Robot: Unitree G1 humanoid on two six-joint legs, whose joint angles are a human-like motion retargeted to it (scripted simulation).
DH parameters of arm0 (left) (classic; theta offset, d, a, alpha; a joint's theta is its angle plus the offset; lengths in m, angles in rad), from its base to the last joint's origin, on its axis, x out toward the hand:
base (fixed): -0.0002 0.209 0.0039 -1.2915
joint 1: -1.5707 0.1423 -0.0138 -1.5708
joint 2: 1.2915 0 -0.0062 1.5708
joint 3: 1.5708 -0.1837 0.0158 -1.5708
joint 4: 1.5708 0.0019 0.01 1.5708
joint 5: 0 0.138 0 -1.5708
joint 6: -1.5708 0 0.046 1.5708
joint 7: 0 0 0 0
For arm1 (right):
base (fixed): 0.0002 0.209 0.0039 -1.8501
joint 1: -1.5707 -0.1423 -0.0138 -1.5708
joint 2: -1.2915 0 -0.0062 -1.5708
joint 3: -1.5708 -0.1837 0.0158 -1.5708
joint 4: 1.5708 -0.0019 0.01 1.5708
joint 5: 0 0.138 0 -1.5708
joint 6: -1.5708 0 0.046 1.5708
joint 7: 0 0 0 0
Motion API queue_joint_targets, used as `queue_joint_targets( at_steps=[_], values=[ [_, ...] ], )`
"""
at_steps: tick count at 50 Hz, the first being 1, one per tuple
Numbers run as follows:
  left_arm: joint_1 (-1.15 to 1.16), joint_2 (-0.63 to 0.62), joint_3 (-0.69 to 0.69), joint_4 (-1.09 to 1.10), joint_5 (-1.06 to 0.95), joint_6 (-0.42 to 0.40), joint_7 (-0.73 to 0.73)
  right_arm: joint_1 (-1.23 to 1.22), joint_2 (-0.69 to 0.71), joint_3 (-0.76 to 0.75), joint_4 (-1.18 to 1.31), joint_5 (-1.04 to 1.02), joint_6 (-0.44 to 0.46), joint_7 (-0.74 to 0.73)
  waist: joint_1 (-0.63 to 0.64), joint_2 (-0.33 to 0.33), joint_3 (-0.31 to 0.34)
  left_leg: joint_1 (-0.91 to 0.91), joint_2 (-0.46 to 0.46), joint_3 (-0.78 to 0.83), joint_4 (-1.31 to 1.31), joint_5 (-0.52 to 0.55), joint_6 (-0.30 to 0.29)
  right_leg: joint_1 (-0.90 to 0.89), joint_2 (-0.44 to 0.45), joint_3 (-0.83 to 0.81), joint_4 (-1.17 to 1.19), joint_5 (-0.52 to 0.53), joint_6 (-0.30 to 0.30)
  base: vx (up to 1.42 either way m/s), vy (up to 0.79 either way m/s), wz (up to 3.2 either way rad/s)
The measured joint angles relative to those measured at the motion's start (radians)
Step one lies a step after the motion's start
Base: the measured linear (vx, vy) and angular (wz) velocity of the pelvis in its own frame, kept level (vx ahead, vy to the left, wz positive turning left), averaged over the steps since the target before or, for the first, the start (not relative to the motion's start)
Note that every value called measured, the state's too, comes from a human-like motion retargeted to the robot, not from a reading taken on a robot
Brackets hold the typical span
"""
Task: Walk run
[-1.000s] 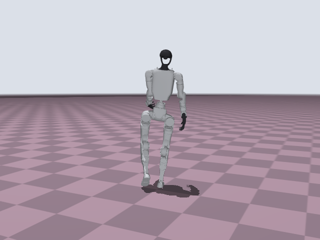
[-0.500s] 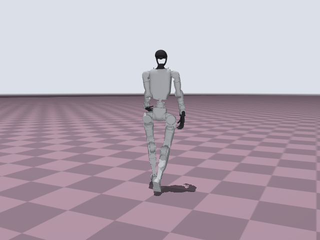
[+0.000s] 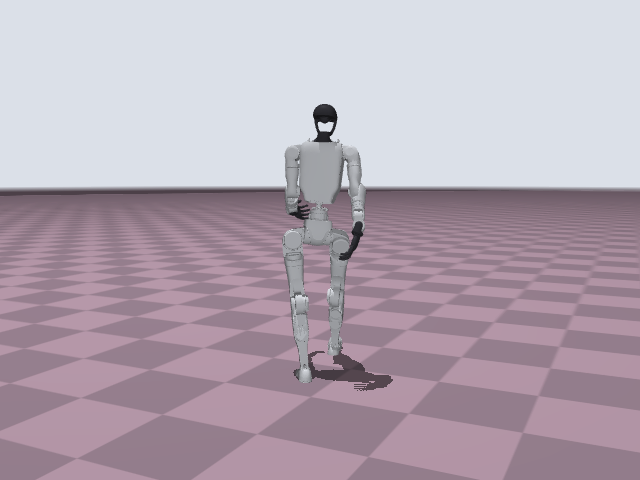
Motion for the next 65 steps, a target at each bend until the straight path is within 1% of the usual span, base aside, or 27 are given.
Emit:
queue_joint_targets(
  at_steps=[2,3,4,6,8,12,13,15,17,19,23,25,31,35,37,39,40,41,43,45,48,50,53,57,59,62,65],
  values=[
    [0.006,-0.005,-0.008,0.000,-0.002,-0.002,-0.007,0.007,0.006,-0.017,0.000,0.036,-0.002,0.000,-0.003,0.002,-0.010,0.017,0.004,-0.013,0.012,0.018,-0.019,-0.003,0.008,-0.019,0.015,0.005,-0.044,0.83,-0.47,0.29],
    [0.008,-0.007,-0.010,0.003,-0.002,-0.003,-0.015,0.009,0.010,-0.025,0.000,0.051,0.006,0.000,-0.003,0.006,-0.021,0.019,0.008,-0.017,0.019,0.036,-0.032,-0.006,0.012,-0.027,0.044,0.022,-0.108,0.84,-0.50,0.39],
    [0.014,-0.009,-0.015,0.010,-0.002,-0.003,-0.023,0.014,0.013,-0.032,0.000,0.061,0.014,-0.002,-0.007,0.011,-0.034,0.021,0.012,-0.027,0.031,0.061,-0.047,-0.003,0.011,-0.056,0.066,0.045,-0.145,0.93,-0.56,0.55],
    [0.029,-0.015,-0.022,0.025,0.003,0.003,-0.038,0.024,0.016,-0.044,0.000,0.065,0.026,-0.005,-0.034,0.022,-0.059,0.026,0.026,-0.055,0.073,0.134,-0.082,0.018,0.007,-0.078,0.088,0.122,-0.172,0.88,-0.51,1.03],
    [0.044,-0.023,-0.016,0.037,0.021,0.007,-0.052,0.022,0.017,-0.047,0.000,0.046,0.031,-0.005,-0.048,0.029,-0.080,0.021,0.040,-0.064,0.141,0.260,-0.118,0.050,0.008,-0.063,0.109,0.153,-0.194,0.72,-0.47,0.75],
    [0.057,-0.069,0.007,0.055,0.067,0.005,-0.052,-0.067,0.009,-0.049,0.000,-0.008,0.073,-0.020,-0.036,0.017,-0.088,-0.085,0.036,-0.039,0.425,0.591,-0.197,0.113,-0.015,-0.058,0.159,0.101,-0.243,0.76,-0.52,0.15],
    [0.062,-0.080,0.012,0.054,0.068,0.004,-0.037,-0.105,0.004,-0.041,0.000,-0.024,0.088,-0.036,-0.041,0.001,-0.095,-0.129,0.029,-0.008,0.518,0.649,-0.197,0.132,-0.017,-0.053,0.153,0.091,-0.256,0.69,-0.44,-0.08],
    [0.071,-0.094,0.022,0.048,0.066,0.002,-0.023,-0.188,-0.002,-0.019,0.000,-0.041,0.105,-0.082,-0.044,-0.025,-0.109,-0.209,0.043,0.074,0.658,0.692,-0.147,0.175,-0.013,-0.046,0.141,0.059,-0.272,0.67,-0.45,-0.15],
    [0.077,-0.098,0.041,0.047,0.068,0.004,-0.033,-0.278,-0.005,0.004,-0.006,-0.055,0.121,-0.145,-0.048,-0.037,-0.113,-0.284,0.070,0.116,0.741,0.565,-0.103,0.217,-0.009,-0.046,0.132,0.035,-0.270,0.48,-0.33,-0.20],
    [0.086,-0.099,0.059,0.044,0.069,0.008,-0.039,-0.357,-0.006,0.036,-0.044,-0.076,0.133,-0.193,-0.031,-0.055,-0.114,-0.344,0.083,0.160,0.753,0.484,-0.077,0.255,0.004,-0.020,0.117,0.021,-0.275,0.58,-0.38,-0.78],
    [0.108,-0.091,0.088,0.034,0.076,0.009,-0.032,-0.491,0.000,0.102,-0.156,-0.127,0.122,-0.212,0.024,-0.071,-0.115,-0.447,0.080,0.239,0.631,0.339,-0.046,0.321,0.056,0.027,0.091,-0.007,-0.295,0.58,-0.32,-1.09],
    [0.116,-0.088,0.100,0.029,0.087,0.007,-0.029,-0.547,0.001,0.122,-0.213,-0.141,0.102,-0.199,0.050,-0.062,-0.110,-0.482,0.082,0.262,0.509,0.302,-0.052,0.354,0.087,0.033,0.083,-0.025,-0.300,0.65,-0.28,-0.89],
    [0.116,-0.108,0.124,0.024,0.090,0.010,-0.030,-0.661,-0.004,0.148,-0.366,-0.124,0.049,-0.200,0.125,-0.007,-0.069,-0.539,0.059,0.208,0.076,0.268,-0.089,0.469,0.208,0.065,0.077,-0.098,-0.319,0.58,-0.21,-0.69],
    [0.128,-0.118,0.132,0.019,0.090,0.011,-0.053,-0.674,-0.004,0.149,-0.426,-0.103,0.025,-0.242,0.164,-0.003,-0.062,-0.560,0.016,0.212,-0.133,0.201,-0.174,0.543,0.243,0.079,0.080,-0.146,-0.327,0.83,-0.22,-0.37],
    [0.134,-0.118,0.135,0.020,0.097,0.012,-0.066,-0.661,-0.001,0.143,-0.428,-0.101,0.013,-0.248,0.166,-0.008,-0.068,-0.550,0.010,0.241,-0.137,0.205,-0.135,0.568,0.248,0.064,0.092,-0.152,-0.322,0.75,-0.17,0.03],
    [0.142,-0.116,0.142,0.024,0.108,0.014,-0.076,-0.635,0.005,0.140,-0.409,-0.099,0.005,-0.244,0.190,-0.018,-0.081,-0.544,0.017,0.260,-0.085,0.217,-0.059,0.584,0.246,0.065,0.117,-0.136,-0.305,0.85,-0.17,-0.52],
    [0.147,-0.114,0.146,0.026,0.114,0.015,-0.081,-0.619,0.010,0.140,-0.394,-0.098,0.004,-0.241,0.209,-0.026,-0.089,-0.540,0.025,0.271,-0.061,0.216,-0.036,0.592,0.242,0.071,0.134,-0.121,-0.292,0.98,-0.16,-0.83],
    [0.155,-0.110,0.148,0.027,0.120,0.014,-0.088,-0.597,0.014,0.139,-0.369,-0.099,0.007,-0.236,0.226,-0.031,-0.096,-0.530,0.026,0.253,-0.055,0.255,-0.035,0.598,0.233,0.052,0.157,-0.081,-0.270,0.97,-0.15,-0.75],
    [0.176,-0.104,0.148,0.028,0.130,0.005,-0.099,-0.545,0.021,0.132,-0.309,-0.108,0.019,-0.229,0.239,-0.042,-0.118,-0.503,0.029,0.259,-0.037,0.299,-0.010,0.599,0.213,0.009,0.218,0.041,-0.223,1.04,-0.15,-0.22],
    [0.199,-0.097,0.149,0.030,0.131,-0.005,-0.105,-0.487,0.031,0.132,-0.234,-0.125,0.051,-0.234,0.223,-0.055,-0.145,-0.490,0.017,0.226,-0.001,0.281,0.052,0.571,0.204,0.009,0.318,0.227,-0.158,1.20,-0.18,0.25],
    [0.200,-0.078,0.153,0.040,0.107,0.009,-0.103,-0.405,0.038,0.168,-0.108,-0.138,0.139,-0.277,0.190,-0.034,-0.149,-0.445,0.061,0.220,0.030,0.225,0.065,0.469,0.234,0.023,0.564,0.447,-0.080,0.86,-0.18,0.17],
    [0.193,-0.067,0.138,0.043,0.097,0.011,-0.092,-0.365,0.025,0.183,-0.033,-0.153,0.157,-0.284,0.194,-0.017,-0.150,-0.405,0.078,0.215,0.027,0.190,0.065,0.405,0.245,0.028,0.683,0.523,-0.042,0.87,-0.17,-0.15],
    [0.171,-0.055,0.103,0.052,0.092,0.008,-0.043,-0.256,0.011,0.165,0.000,-0.221,0.194,-0.228,0.207,0.018,-0.149,-0.337,0.100,0.211,0.001,0.157,0.055,0.291,0.210,0.001,0.788,0.334,-0.116,0.68,-0.11,-0.07],
    [0.143,-0.043,0.064,0.052,0.085,0.015,-0.005,-0.118,0.003,0.112,0.000,-0.229,0.185,-0.171,0.122,0.057,-0.148,-0.277,0.082,0.118,-0.024,0.129,0.051,0.149,0.157,0.017,0.742,0.134,-0.123,0.74,-0.17,1.06],
    [0.133,-0.037,0.055,0.044,0.085,0.015,-0.003,-0.062,0.002,0.089,0.000,-0.198,0.180,-0.147,0.090,0.058,-0.147,-0.248,0.060,0.089,-0.031,0.109,0.053,0.103,0.114,0.028,0.626,0.109,-0.100,0.69,-0.21,0.83],
    [0.118,-0.029,0.052,0.036,0.081,0.011,-0.009,-0.002,0.007,0.064,0.000,-0.153,0.190,-0.114,0.055,0.033,-0.135,-0.190,0.014,0.067,-0.035,0.070,0.052,0.057,0.051,0.082,0.408,0.122,-0.072,0.57,-0.22,0.47],
    [0.108,-0.023,0.050,0.037,0.071,0.009,-0.018,0.030,0.022,0.032,0.000,-0.132,0.204,-0.094,0.029,0.011,-0.116,-0.118,-0.014,0.047,-0.033,0.027,0.046,0.023,0.006,0.157,0.219,0.068,-0.063,0.63,-0.29,0.36]
  ],
)
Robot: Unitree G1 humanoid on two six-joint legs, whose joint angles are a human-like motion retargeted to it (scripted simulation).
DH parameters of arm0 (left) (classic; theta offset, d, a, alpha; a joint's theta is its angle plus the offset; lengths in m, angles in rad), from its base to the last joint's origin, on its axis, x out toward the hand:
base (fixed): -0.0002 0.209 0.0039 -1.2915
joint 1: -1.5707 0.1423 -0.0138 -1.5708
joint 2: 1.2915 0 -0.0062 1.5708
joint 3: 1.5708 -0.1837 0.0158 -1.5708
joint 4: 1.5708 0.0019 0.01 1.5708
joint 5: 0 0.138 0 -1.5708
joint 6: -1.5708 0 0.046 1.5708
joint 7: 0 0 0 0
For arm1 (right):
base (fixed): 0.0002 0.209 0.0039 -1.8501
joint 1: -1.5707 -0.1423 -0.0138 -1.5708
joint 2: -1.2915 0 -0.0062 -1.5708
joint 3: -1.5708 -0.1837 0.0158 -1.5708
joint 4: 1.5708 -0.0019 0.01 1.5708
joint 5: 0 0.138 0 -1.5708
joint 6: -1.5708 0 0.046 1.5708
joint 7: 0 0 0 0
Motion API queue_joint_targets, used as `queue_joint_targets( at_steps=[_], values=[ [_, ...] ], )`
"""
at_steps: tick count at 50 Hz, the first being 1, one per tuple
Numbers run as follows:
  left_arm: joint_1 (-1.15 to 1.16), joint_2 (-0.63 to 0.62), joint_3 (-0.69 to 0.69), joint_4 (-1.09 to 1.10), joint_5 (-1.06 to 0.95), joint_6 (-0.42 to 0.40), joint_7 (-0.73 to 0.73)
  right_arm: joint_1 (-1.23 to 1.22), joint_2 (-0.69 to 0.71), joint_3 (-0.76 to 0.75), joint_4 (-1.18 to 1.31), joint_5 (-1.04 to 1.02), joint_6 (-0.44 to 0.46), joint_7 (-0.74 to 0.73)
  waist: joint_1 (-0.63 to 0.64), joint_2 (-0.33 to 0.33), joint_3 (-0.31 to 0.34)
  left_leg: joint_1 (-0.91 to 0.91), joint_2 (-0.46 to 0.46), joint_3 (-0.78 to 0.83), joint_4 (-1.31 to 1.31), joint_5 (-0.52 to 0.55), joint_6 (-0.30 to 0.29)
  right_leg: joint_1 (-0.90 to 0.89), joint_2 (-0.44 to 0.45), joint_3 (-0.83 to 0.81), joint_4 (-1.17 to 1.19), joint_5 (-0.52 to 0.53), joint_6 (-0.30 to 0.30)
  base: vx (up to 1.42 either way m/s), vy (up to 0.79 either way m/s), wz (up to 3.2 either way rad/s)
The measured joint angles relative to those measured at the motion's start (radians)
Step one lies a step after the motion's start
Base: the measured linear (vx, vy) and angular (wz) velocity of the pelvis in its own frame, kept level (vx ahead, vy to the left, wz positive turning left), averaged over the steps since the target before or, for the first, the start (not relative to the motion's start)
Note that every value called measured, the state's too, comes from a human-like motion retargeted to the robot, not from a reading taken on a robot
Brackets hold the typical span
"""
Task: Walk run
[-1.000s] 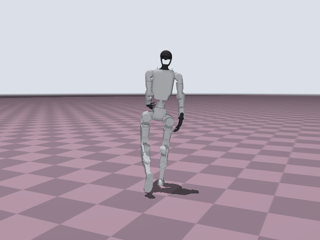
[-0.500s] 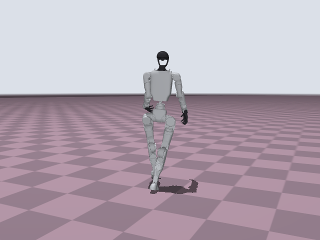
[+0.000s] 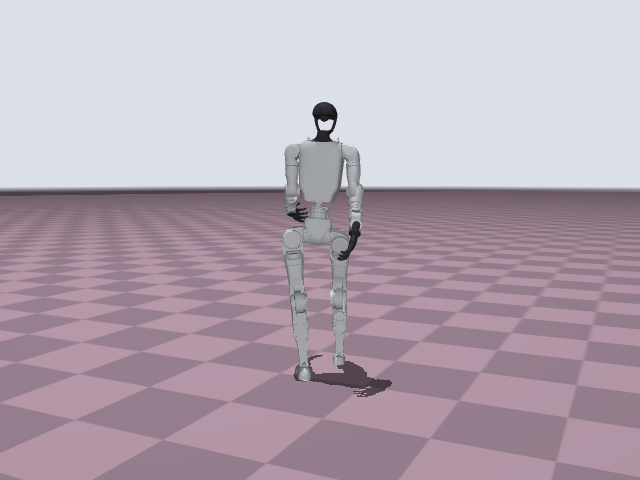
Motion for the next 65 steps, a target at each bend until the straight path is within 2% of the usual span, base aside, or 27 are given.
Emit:
queue_joint_targets(
  at_steps=[2,6,10,11,13,17,18,20,22,24,29,32,35,38,40,42,43,45,48,50,52,55,57,60,63,65],
  values=[
    [-0.002,0.000,-0.003,0.006,-0.009,-0.003,-0.001,0.006,0.009,-0.007,0.000,0.009,0.000,0.014,-0.021,0.004,0.008,0.043,0.005,-0.020,0.004,-0.026,-0.011,-0.025,-0.022,-0.005,-0.104,-0.044,0.008,0.70,-0.33,0.40],
    [-0.001,-0.006,0.003,0.019,-0.015,-0.007,0.004,-0.014,0.016,-0.011,0.000,-0.005,-0.019,0.022,-0.032,0.023,-0.003,0.092,0.028,-0.019,0.015,-0.055,-0.040,-0.062,-0.042,-0.144,-0.200,-0.062,0.032,0.69,-0.38,0.03],
    [0.002,-0.013,0.010,0.038,-0.008,-0.013,0.001,-0.064,0.015,-0.016,0.000,-0.031,-0.032,-0.021,-0.073,0.043,-0.032,0.102,0.043,-0.049,0.057,-0.011,-0.083,-0.066,-0.043,-0.190,-0.102,-0.011,-0.053,0.73,-0.47,0.48],
    [0.003,-0.015,0.010,0.043,-0.008,-0.011,-0.001,-0.073,0.014,-0.019,0.000,-0.035,-0.033,-0.031,-0.084,0.048,-0.038,0.104,0.047,-0.061,0.072,0.019,-0.098,-0.056,-0.044,-0.202,-0.098,0.034,-0.060,0.73,-0.47,0.66],
    [0.012,-0.022,0.019,0.057,-0.004,-0.006,-0.009,-0.094,0.012,-0.016,0.000,-0.032,-0.034,-0.048,-0.100,0.060,-0.055,0.107,0.067,-0.076,0.126,0.122,-0.141,-0.028,-0.017,-0.175,-0.083,0.080,-0.104,0.80,-0.55,0.44],
    [0.036,-0.042,-0.001,0.083,0.005,-0.005,-0.014,-0.157,0.006,-0.016,0.000,0.000,-0.015,-0.054,-0.080,0.048,-0.075,0.044,0.093,-0.048,0.369,0.461,-0.194,0.042,-0.027,-0.161,-0.033,0.033,-0.153,0.75,-0.52,0.16],
    [0.037,-0.045,-0.012,0.084,-0.001,-0.001,-0.001,-0.185,0.002,-0.015,0.000,0.002,-0.011,-0.059,-0.081,0.027,-0.075,0.008,0.087,-0.027,0.465,0.529,-0.195,0.071,-0.033,-0.161,-0.041,0.022,-0.163,0.71,-0.56,0.02],
    [0.032,-0.044,-0.016,0.085,-0.005,0.004,0.012,-0.249,-0.005,0.003,-0.005,0.012,-0.008,-0.081,-0.068,-0.016,-0.082,-0.077,0.086,0.052,0.648,0.662,-0.141,0.118,-0.038,-0.140,-0.058,-0.003,-0.178,0.76,-0.62,-0.22],
    [0.024,-0.043,-0.010,0.082,0.007,0.003,0.002,-0.325,-0.015,0.027,-0.018,0.028,-0.003,-0.115,-0.073,-0.028,-0.085,-0.166,0.105,0.078,0.766,0.585,-0.107,0.157,-0.032,-0.153,-0.071,-0.029,-0.182,0.54,-0.41,0.03],
    [0.026,-0.047,-0.001,0.073,0.015,-0.001,-0.011,-0.398,-0.023,0.050,-0.044,0.025,-0.001,-0.144,-0.074,-0.039,-0.082,-0.238,0.102,0.086,0.815,0.489,-0.100,0.199,-0.021,-0.154,-0.089,-0.044,-0.185,0.59,-0.41,-0.19],
    [0.045,-0.051,0.022,0.050,0.004,-0.008,-0.026,-0.538,-0.019,0.086,-0.178,-0.002,-0.028,-0.160,-0.014,-0.067,-0.075,-0.378,0.085,0.174,0.688,0.315,-0.086,0.281,0.040,-0.112,-0.127,-0.079,-0.211,0.56,-0.35,-0.87],
    [0.047,-0.054,0.031,0.043,0.003,-0.010,-0.030,-0.602,-0.019,0.104,-0.261,0.026,-0.070,-0.159,0.024,-0.054,-0.058,-0.425,0.082,0.200,0.485,0.286,-0.096,0.332,0.098,-0.104,-0.142,-0.108,-0.223,0.61,-0.33,-0.69],
    [0.047,-0.067,0.037,0.039,0.000,-0.010,-0.017,-0.649,-0.019,0.116,-0.329,0.055,-0.114,-0.165,0.049,-0.020,-0.027,-0.443,0.070,0.166,0.244,0.302,-0.121,0.394,0.173,-0.093,-0.151,-0.145,-0.236,0.60,-0.28,-0.49],
    [0.050,-0.086,0.048,0.037,-0.006,-0.011,-0.005,-0.671,-0.015,0.116,-0.367,0.070,-0.142,-0.175,0.080,-0.004,-0.006,-0.469,0.041,0.125,0.045,0.251,-0.140,0.456,0.216,-0.083,-0.155,-0.185,-0.245,0.62,-0.27,-0.61],
    [0.061,-0.095,0.061,0.034,-0.007,-0.012,-0.002,-0.671,-0.006,0.113,-0.370,0.068,-0.157,-0.178,0.092,-0.001,0.000,-0.478,0.021,0.113,-0.065,0.199,-0.195,0.490,0.235,-0.067,-0.150,-0.211,-0.250,0.88,-0.30,-0.52],
    [0.070,-0.101,0.074,0.036,-0.010,-0.011,0.001,-0.659,0.002,0.111,-0.351,0.057,-0.166,-0.176,0.083,0.000,-0.002,-0.471,0.011,0.128,-0.112,0.178,-0.205,0.516,0.245,-0.071,-0.138,-0.230,-0.253,0.75,-0.21,-0.19],
    [0.073,-0.103,0.081,0.039,-0.011,-0.009,0.004,-0.649,0.005,0.112,-0.335,0.050,-0.166,-0.173,0.083,0.003,-0.004,-0.465,0.017,0.144,-0.099,0.185,-0.200,0.528,0.252,-0.073,-0.128,-0.231,-0.251,0.93,-0.19,-0.34],
    [0.074,-0.104,0.099,0.044,-0.009,-0.002,0.006,-0.620,0.010,0.113,-0.294,0.029,-0.162,-0.167,0.096,-0.003,-0.015,-0.457,0.023,0.142,-0.047,0.186,-0.123,0.544,0.250,-0.069,-0.105,-0.215,-0.235,1.02,-0.18,-0.61],
    [0.080,-0.099,0.127,0.051,0.011,0.001,-0.009,-0.540,0.016,0.093,-0.211,-0.024,-0.131,-0.165,0.123,-0.012,-0.041,-0.428,0.024,0.137,-0.021,0.268,-0.107,0.563,0.226,-0.129,-0.048,-0.107,-0.173,0.80,-0.13,-0.51],
    [0.095,-0.091,0.131,0.049,0.022,-0.004,-0.025,-0.463,0.022,0.064,-0.158,-0.062,-0.093,-0.160,0.124,-0.027,-0.065,-0.410,0.023,0.147,0.010,0.294,-0.064,0.556,0.199,-0.161,0.025,0.051,-0.110,1.11,-0.17,0.04],
    [0.106,-0.072,0.133,0.042,0.024,-0.008,-0.038,-0.386,0.031,0.036,-0.098,-0.078,-0.055,-0.152,0.108,-0.030,-0.074,-0.399,0.023,0.104,0.046,0.268,-0.020,0.508,0.214,-0.123,0.154,0.232,-0.029,0.96,-0.22,0.19],
    [0.097,-0.033,0.127,0.037,0.010,-0.008,-0.031,-0.298,0.023,0.011,0.000,-0.049,-0.043,-0.103,0.086,-0.006,-0.053,-0.338,0.075,0.110,0.067,0.208,-0.014,0.395,0.270,-0.088,0.407,0.433,0.054,0.86,-0.25,0.04],
    [0.074,-0.016,0.114,0.043,0.001,-0.007,-0.005,-0.227,0.016,-0.023,0.000,-0.041,-0.017,-0.021,0.093,0.022,-0.045,-0.293,0.099,0.107,0.058,0.176,-0.022,0.325,0.253,-0.123,0.506,0.390,0.034,0.53,-0.10,-0.29],
    [0.036,0.003,0.096,0.043,-0.001,0.000,0.035,-0.139,0.004,-0.072,0.000,-0.025,0.008,0.072,0.085,0.057,-0.027,-0.232,0.118,0.098,0.034,0.148,-0.030,0.218,0.207,-0.152,0.578,0.214,-0.040,0.62,-0.12,0.04],
    [0.011,0.020,0.076,0.023,0.014,-0.014,0.045,-0.066,-0.008,-0.109,0.000,0.010,-0.010,0.090,0.021,0.083,-0.013,-0.180,0.104,0.034,0.010,0.126,-0.031,0.119,0.152,-0.168,0.529,0.051,-0.056,0.61,-0.16,0.90],
    [0.001,0.027,0.073,0.010,0.022,-0.022,0.033,-0.025,-0.014,-0.118,0.000,0.035,-0.015,0.082,-0.004,0.081,-0.010,-0.148,0.083,0.017,-0.001,0.106,-0.030,0.078,0.092,-0.193,0.418,0.017,-0.029,0.59,-0.19,0.55]
  ],
)
